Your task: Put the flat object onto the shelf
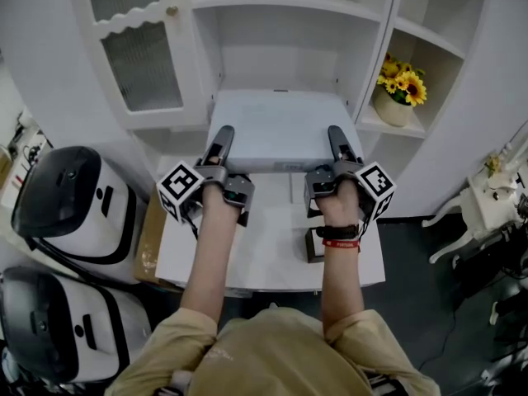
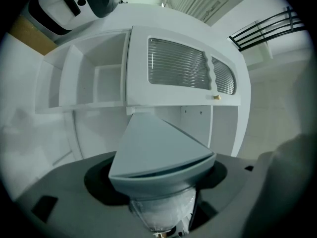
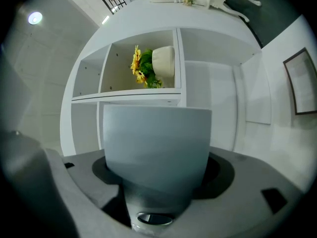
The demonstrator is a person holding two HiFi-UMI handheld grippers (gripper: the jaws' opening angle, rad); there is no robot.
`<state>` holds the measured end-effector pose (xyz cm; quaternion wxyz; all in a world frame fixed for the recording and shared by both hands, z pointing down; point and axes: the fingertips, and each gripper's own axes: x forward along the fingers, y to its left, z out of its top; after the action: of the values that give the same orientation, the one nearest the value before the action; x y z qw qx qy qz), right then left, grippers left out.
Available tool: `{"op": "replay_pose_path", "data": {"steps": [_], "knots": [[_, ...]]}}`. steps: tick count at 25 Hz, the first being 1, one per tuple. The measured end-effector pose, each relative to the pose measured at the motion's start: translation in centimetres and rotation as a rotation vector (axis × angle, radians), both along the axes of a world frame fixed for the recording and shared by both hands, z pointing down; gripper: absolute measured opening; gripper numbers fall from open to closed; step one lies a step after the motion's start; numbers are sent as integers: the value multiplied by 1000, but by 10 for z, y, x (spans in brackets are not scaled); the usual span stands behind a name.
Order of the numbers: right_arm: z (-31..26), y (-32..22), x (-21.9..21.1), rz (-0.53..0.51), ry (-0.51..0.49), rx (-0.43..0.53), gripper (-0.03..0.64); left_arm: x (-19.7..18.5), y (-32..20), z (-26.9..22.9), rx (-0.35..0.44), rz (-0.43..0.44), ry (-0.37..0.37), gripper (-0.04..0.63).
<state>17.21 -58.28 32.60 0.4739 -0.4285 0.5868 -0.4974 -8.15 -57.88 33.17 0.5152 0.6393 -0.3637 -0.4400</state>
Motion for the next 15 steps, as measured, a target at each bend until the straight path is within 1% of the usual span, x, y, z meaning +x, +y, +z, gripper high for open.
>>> {"op": "replay_pose_path", "data": {"steps": [15], "knots": [[4, -50, 0, 0, 2, -3, 353, 1, -54, 5, -7, 4, -1, 360]]}}
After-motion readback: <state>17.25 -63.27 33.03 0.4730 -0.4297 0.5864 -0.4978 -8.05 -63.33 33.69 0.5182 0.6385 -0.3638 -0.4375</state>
